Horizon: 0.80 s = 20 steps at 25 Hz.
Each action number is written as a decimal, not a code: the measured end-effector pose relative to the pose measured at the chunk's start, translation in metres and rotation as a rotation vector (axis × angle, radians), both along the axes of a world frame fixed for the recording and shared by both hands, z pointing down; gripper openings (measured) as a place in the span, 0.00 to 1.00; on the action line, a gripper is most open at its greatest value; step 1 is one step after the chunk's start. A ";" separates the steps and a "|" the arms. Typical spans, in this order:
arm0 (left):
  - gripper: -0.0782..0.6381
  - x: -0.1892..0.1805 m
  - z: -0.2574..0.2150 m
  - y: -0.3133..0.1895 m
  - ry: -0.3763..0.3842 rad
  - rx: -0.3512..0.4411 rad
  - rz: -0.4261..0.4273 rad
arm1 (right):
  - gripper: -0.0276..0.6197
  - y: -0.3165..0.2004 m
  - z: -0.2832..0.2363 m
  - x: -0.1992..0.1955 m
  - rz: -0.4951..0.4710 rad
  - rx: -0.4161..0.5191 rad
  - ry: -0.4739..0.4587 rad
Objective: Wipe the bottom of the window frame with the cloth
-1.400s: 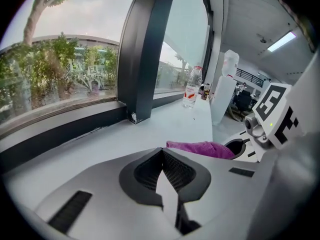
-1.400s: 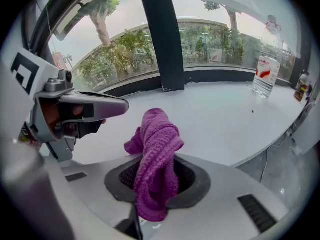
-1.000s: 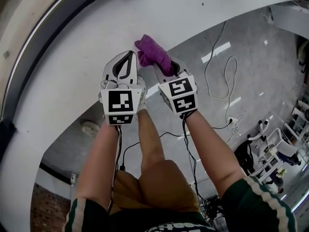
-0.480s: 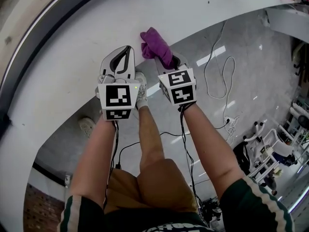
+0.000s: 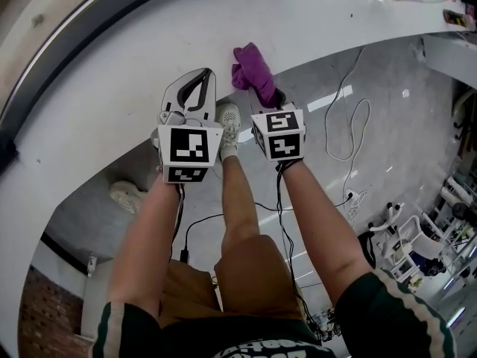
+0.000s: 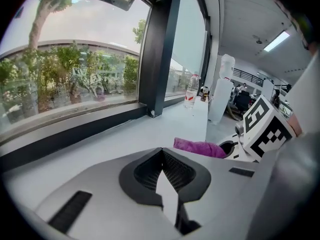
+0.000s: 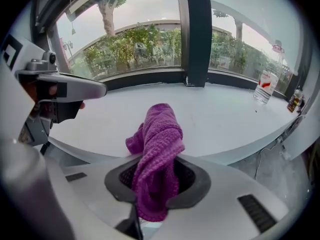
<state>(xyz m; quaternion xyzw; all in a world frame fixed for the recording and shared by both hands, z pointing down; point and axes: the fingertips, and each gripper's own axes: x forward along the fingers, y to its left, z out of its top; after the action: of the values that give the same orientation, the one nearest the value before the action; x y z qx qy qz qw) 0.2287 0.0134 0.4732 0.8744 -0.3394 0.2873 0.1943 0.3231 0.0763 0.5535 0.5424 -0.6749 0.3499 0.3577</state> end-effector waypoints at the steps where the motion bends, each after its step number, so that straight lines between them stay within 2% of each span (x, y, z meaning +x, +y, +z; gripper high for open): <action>1: 0.12 -0.005 0.001 0.003 0.003 -0.002 -0.007 | 0.20 0.001 0.000 -0.003 -0.003 0.000 0.006; 7: 0.12 -0.040 0.003 0.012 0.017 -0.005 -0.051 | 0.20 0.003 -0.001 -0.032 -0.031 0.006 0.019; 15: 0.12 -0.098 -0.002 0.025 0.001 -0.017 -0.121 | 0.20 0.019 0.000 -0.096 -0.108 -0.021 0.005; 20: 0.12 -0.125 -0.001 0.024 0.013 -0.032 -0.188 | 0.20 0.017 0.001 -0.104 -0.122 -0.030 0.022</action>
<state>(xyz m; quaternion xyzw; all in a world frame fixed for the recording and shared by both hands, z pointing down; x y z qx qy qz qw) 0.1040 0.0372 0.4723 0.8372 -0.4142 0.2676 0.2366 0.2193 0.0936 0.5548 0.4988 -0.6973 0.3315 0.3938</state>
